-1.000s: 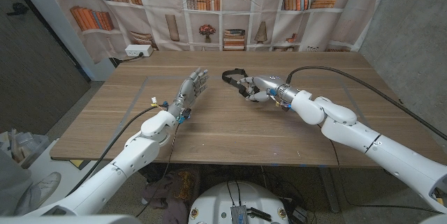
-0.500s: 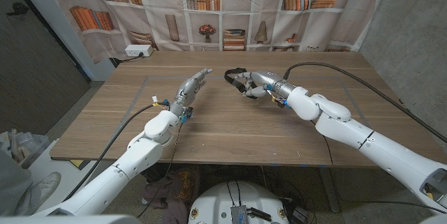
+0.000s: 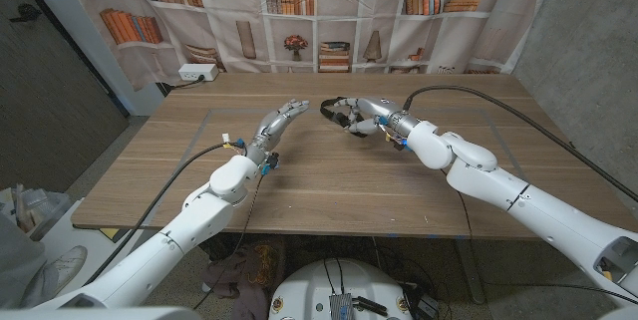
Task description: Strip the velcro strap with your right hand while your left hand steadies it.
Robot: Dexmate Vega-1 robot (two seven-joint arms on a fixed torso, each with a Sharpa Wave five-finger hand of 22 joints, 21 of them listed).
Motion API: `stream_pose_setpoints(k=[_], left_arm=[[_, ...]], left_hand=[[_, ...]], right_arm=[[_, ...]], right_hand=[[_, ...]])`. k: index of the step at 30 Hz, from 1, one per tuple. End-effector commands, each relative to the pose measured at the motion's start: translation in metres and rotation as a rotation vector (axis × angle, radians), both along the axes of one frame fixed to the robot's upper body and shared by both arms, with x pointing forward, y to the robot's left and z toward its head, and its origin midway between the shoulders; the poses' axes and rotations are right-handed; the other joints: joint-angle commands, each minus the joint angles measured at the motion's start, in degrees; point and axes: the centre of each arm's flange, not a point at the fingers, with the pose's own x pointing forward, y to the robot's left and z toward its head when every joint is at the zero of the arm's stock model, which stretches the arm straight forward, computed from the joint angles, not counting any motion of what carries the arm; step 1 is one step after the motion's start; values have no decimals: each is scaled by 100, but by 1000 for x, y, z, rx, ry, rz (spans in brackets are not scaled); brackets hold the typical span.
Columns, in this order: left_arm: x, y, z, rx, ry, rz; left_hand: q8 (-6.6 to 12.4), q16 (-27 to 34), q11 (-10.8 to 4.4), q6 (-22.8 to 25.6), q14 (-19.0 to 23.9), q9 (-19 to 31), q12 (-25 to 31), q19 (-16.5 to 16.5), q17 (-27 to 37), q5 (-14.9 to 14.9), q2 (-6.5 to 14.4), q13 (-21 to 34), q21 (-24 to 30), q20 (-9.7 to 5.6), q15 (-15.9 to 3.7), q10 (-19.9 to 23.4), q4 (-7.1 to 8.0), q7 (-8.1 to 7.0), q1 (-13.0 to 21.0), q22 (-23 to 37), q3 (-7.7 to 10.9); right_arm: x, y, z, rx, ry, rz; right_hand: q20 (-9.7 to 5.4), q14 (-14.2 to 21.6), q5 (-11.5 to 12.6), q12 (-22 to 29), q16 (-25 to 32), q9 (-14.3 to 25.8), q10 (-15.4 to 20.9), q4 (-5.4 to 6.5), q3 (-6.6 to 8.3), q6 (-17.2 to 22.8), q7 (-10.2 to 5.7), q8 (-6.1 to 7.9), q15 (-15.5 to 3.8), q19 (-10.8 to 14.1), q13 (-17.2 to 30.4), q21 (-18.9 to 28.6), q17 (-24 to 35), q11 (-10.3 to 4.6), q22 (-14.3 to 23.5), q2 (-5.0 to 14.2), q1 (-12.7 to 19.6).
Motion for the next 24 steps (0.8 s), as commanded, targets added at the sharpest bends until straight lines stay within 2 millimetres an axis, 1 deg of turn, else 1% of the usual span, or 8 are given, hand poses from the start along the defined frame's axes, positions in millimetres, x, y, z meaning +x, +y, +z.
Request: stream_pose_setpoints(k=[1,3,8,9,12,15,22,24], left_arm=[[5,-10,9,77,-5,43],[6,-13,11,79,-18,54],[11,-24,13,100,-24,26],[13,-27,14,104,-22,13],[16,-39,11,132,-9,-19],[18,-43,9,129,-3,-24],[20,-51,10,169,-5,-35],[19,-52,9,152,-9,-22]], left_hand=[[-130,-9,105,-186,-374,43,-42,-195,27,16,26,18,-10,-2,29,-573,32,-29,335,36,40],[-158,-13,135,-227,-484,52,-85,-265,30,8,25,19,-17,-14,49,-884,57,-40,382,37,17],[-54,6,170,58,-600,67,-25,-384,43,-4,0,22,-26,-34,81,-1035,99,40,408,40,-46],[-53,5,191,70,-649,69,-5,-421,49,-9,-55,23,-28,-27,111,-1046,115,86,374,41,-92],[-14,2,186,182,-735,72,19,-524,58,-9,-144,24,-44,-7,128,-1071,132,126,332,44,-165],[92,34,189,475,-767,81,69,-549,67,-2,-259,23,-14,11,152,-1044,155,302,282,46,-269],[183,55,163,755,-789,82,134,-560,70,22,-337,20,10,41,162,-929,158,400,284,47,-355],[282,72,143,1061,-768,83,180,-535,58,52,-339,16,34,38,138,-817,134,536,378,46,-381]], right_arm=[[-5,13,6,2,-36,19],[-4,15,7,1,-37,25],[-4,20,10,-9,-53,29],[-4,21,10,-12,-55,30],[-3,23,11,-9,-58,27],[-2,23,11,-2,-57,26],[-2,23,11,4,-59,21],[-2,23,11,2,-61,20]], right_hand=[[-106,52,7,15,25,15,158,-7,-37,7,-4,-15,-1028,-32,26,-3,26,-98,16,1,87],[-102,73,9,11,35,15,157,1,-34,6,-5,-20,-1029,-36,26,-6,31,-98,16,20,90],[-98,204,10,-5,87,17,140,11,-33,10,-6,-37,-1047,-42,30,-16,54,-83,10,56,112],[-100,212,10,-6,90,17,139,10,-34,10,-5,-39,-1048,-43,30,-17,55,-83,10,55,115],[-98,230,8,-7,94,17,138,6,-38,9,-13,-44,-1049,-52,33,-23,58,-82,8,49,124],[-89,239,8,-8,96,18,138,4,-41,7,-14,-47,-1049,-61,34,-28,59,-81,8,46,129],[-81,259,5,-10,100,19,140,1,-49,9,-18,-54,-1049,-63,39,-32,61,-81,6,40,141],[-82,262,4,-10,100,19,140,0,-51,13,-20,-54,-1049,-61,40,-32,62,-80,6,38,143]])
